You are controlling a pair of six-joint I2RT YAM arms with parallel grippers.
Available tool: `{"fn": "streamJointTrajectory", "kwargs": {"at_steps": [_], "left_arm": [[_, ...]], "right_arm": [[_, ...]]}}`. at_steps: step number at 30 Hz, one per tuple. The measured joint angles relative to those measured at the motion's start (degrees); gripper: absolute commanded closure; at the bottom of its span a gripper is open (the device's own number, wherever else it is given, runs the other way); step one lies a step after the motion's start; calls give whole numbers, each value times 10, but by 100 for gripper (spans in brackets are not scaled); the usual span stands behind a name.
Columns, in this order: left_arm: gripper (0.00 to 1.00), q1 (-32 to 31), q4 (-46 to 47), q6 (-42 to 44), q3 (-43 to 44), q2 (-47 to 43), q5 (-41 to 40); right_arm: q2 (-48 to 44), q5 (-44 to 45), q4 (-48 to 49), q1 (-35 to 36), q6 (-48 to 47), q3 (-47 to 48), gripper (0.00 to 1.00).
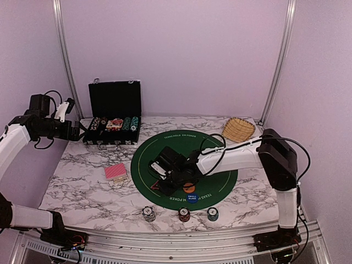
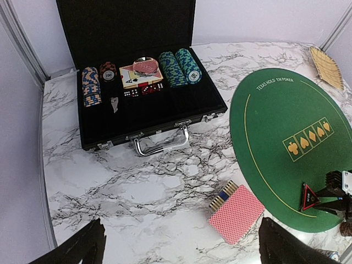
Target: Distribute texas hold em gaming equipment
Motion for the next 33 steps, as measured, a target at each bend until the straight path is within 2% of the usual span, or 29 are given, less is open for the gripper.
{"fn": "streamJointTrajectory", "kwargs": {"at_steps": [13, 19, 21, 23, 26, 29, 33], "left_arm": [[1, 0, -4, 1, 0, 0, 7], [1, 0, -8, 1, 0, 0, 9], [1, 0, -8, 1, 0, 0, 9], [1, 0, -9, 1, 0, 0, 9], [1, 0, -12, 2, 0, 0, 9], [1, 0, -16, 4, 0, 0, 10], [1, 0, -24, 7, 3, 1, 15]], "right_arm": [[121, 10, 14, -10, 8, 167, 73], [147, 1, 19, -28, 8, 204, 72], [151, -2, 22, -36, 8, 209, 63], [151, -7, 23, -39, 8, 209, 46], [146, -9, 29, -41, 3, 203, 27], [111, -7, 31, -41, 1, 157, 21], [18, 9, 22, -41, 11, 68, 19]]}}
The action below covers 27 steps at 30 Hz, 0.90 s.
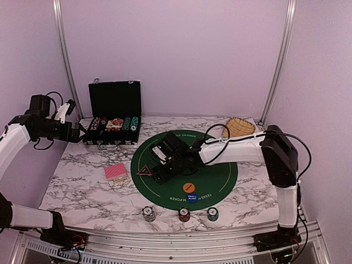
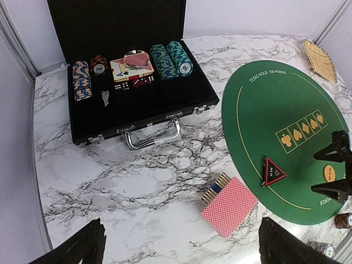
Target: Distribute texas hold em gaming equipment
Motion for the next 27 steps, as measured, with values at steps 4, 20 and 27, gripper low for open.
{"fn": "streamJointTrajectory", "kwargs": {"at_steps": [4, 20, 27], "left_arm": [[1, 0, -5, 2, 9, 2, 5], [1, 0, -6, 3, 17, 3, 15], [1, 0, -7, 3, 17, 3, 19]], "right_arm": [[-85, 24, -14, -3, 27, -73, 18], [-138, 40, -56, -7, 99, -209, 25], [-138, 40, -51, -7, 111, -217, 28]]}}
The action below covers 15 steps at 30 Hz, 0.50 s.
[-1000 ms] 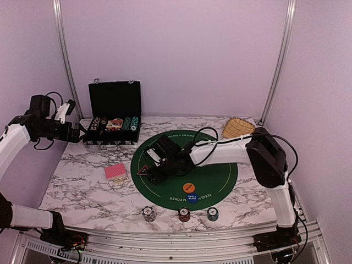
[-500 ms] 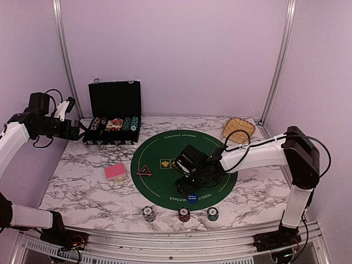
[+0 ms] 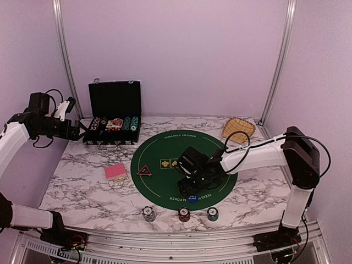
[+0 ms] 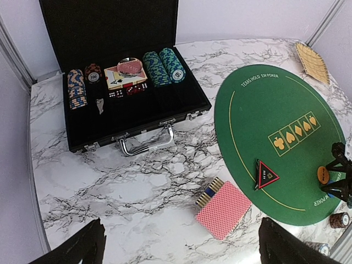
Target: Distribute texas hold em gaming equipment
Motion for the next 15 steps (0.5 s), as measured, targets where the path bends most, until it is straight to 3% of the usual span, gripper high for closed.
{"fn": "streamJointTrajectory", "kwargs": {"at_steps": [4, 10, 15], "left_arm": [[1, 0, -1, 0, 0, 0, 2], [1, 0, -4, 0, 0, 0, 4], [1, 0, -6, 0, 0, -1, 14]], "right_arm": [[-2, 2, 9, 0, 6, -12, 31], [-6, 9, 23, 0, 15, -23, 50], [-9, 10, 28, -7, 23, -25, 55]]}}
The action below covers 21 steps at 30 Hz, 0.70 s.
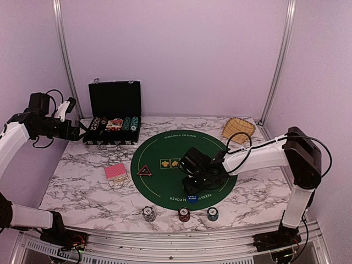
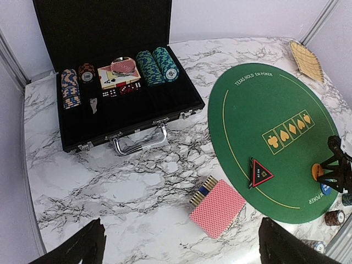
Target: Distribute texas hold em gaming equipment
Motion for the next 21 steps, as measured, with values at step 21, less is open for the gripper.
{"fn": "streamJointTrajectory", "kwargs": {"at_steps": [21], "left_arm": [[1, 0, -13, 9, 10, 0, 4]], "right_arm": [[26, 30, 2, -43, -33, 46, 28]]}}
